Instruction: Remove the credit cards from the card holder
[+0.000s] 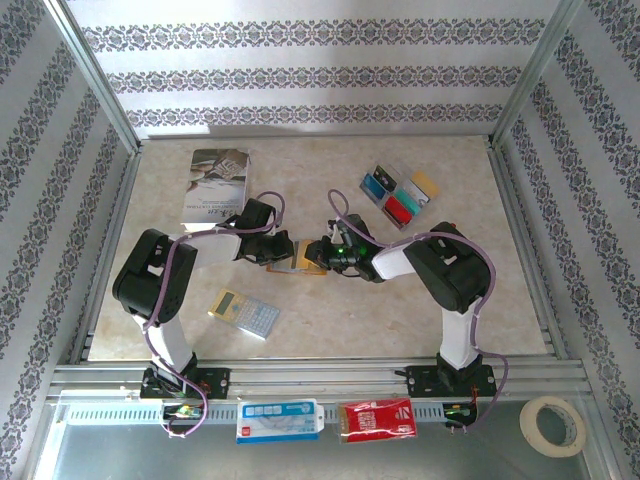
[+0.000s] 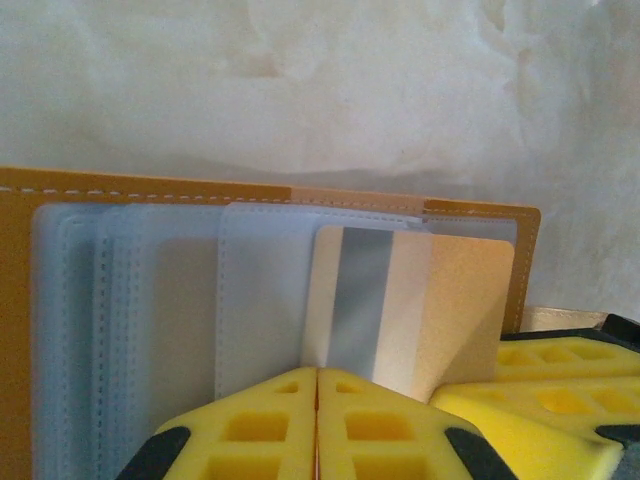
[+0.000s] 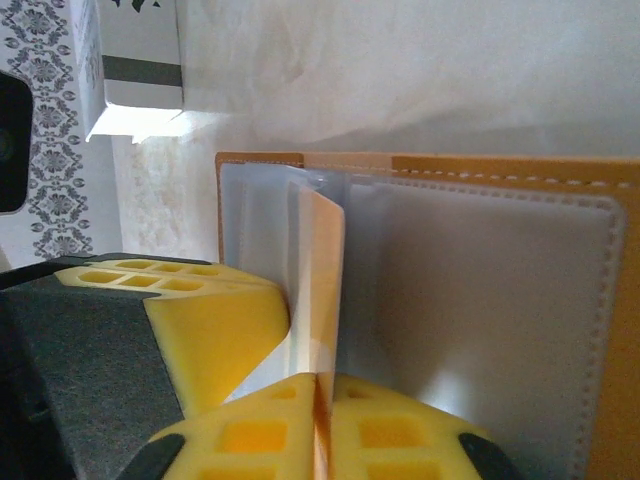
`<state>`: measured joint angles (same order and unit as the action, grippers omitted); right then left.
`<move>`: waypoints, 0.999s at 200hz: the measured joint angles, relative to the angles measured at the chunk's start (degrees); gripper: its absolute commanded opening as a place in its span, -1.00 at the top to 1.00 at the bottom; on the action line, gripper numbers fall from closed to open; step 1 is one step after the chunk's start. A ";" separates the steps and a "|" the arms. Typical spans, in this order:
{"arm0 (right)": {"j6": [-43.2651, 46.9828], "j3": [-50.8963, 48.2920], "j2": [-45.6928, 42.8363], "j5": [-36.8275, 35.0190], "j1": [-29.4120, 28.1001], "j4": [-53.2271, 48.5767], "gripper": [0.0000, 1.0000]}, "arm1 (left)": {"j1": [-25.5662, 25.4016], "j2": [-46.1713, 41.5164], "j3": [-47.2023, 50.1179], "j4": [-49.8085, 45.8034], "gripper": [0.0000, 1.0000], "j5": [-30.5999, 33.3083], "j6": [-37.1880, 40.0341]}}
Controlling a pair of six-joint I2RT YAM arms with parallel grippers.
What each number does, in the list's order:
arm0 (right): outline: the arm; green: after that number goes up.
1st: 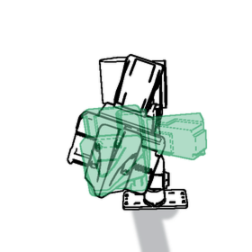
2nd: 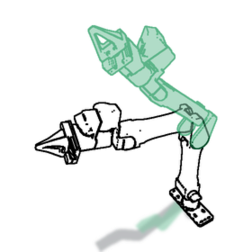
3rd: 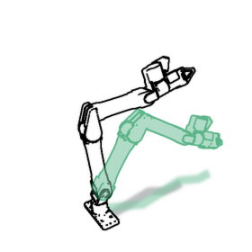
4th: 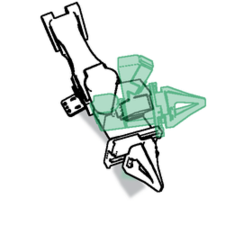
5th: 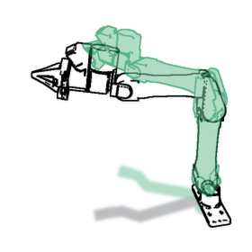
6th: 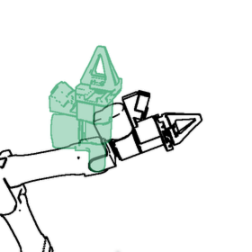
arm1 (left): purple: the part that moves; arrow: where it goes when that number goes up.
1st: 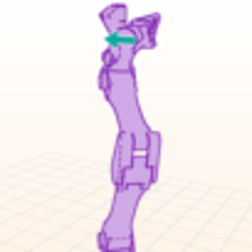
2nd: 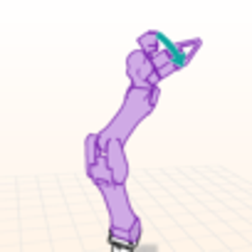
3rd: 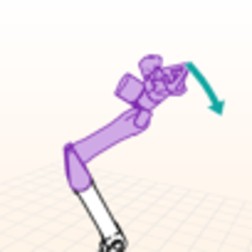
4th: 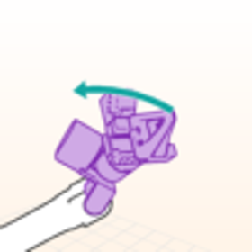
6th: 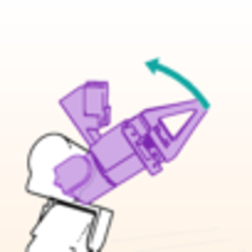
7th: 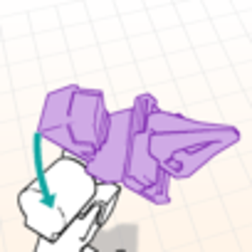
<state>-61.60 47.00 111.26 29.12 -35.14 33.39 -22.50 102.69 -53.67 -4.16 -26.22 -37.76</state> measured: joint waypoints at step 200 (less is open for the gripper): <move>36.22 14.91 -31.85 -15.65 10.95 -46.05 1.00 | 4.24 -26.97 2.56 -9.22 -0.63 8.17 1.68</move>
<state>-25.39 61.91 79.42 13.47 -24.18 -12.67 -18.26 75.72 -51.11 -13.39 -18.04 -36.07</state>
